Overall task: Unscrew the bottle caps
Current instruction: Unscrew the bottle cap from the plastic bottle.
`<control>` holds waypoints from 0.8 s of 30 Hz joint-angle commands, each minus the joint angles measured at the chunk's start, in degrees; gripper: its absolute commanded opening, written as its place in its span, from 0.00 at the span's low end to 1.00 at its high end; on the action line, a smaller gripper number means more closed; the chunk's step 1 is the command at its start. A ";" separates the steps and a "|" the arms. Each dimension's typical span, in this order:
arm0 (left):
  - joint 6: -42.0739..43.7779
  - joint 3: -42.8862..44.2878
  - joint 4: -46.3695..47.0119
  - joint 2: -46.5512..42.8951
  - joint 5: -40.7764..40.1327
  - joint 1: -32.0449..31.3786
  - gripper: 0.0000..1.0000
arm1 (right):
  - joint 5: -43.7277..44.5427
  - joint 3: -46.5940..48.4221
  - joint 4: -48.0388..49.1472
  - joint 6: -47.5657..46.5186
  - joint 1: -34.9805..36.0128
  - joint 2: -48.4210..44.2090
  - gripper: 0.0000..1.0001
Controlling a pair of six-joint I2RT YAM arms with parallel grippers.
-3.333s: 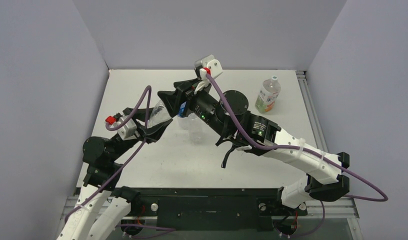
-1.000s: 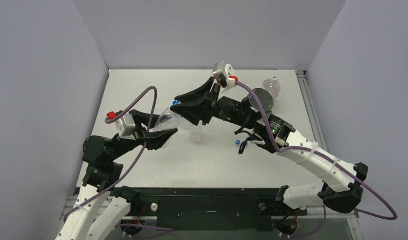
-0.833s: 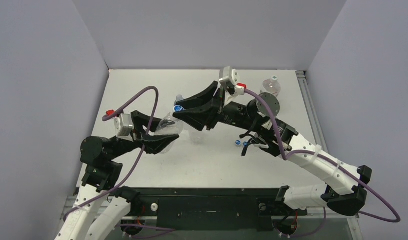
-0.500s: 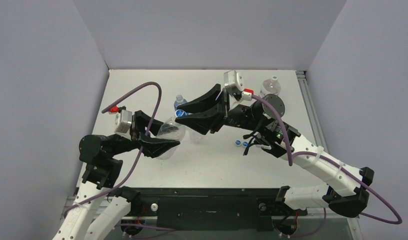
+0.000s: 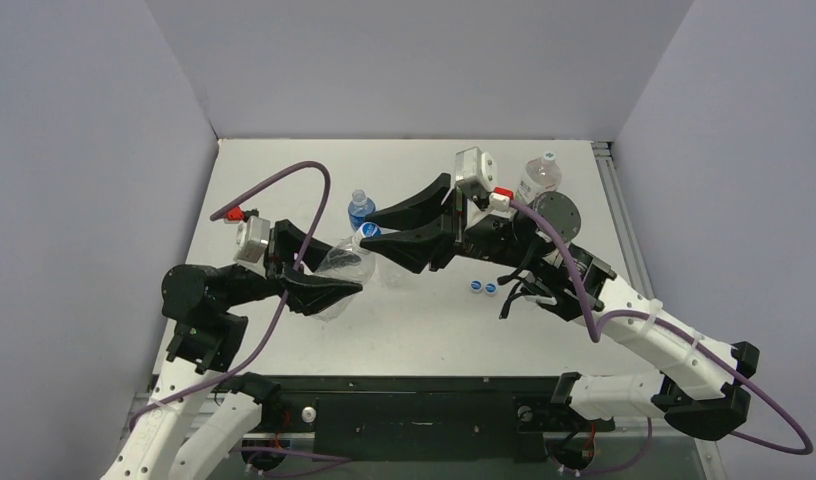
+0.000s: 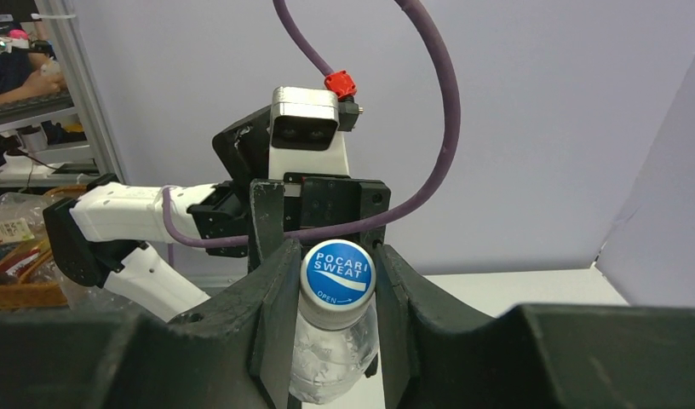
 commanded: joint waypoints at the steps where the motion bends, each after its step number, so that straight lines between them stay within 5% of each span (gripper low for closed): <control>1: -1.43 1.80 1.24 -0.05 -3.25 0.91 0.00 | 2.83 4.63 8.40 -0.83 -1.49 -5.35 0.00; 8: -0.79 1.94 1.11 -0.24 -4.37 0.89 0.00 | -0.65 5.30 13.99 6.23 -1.67 -0.33 0.02; 16: 6.65 1.54 -3.04 -1.49 -15.09 1.02 0.00 | 9.67 5.34 6.57 7.91 -1.36 1.99 0.71; 24: 9.17 0.29 -2.90 -2.19 -19.61 1.28 0.00 | 20.54 8.40 2.44 6.46 -0.71 2.44 0.81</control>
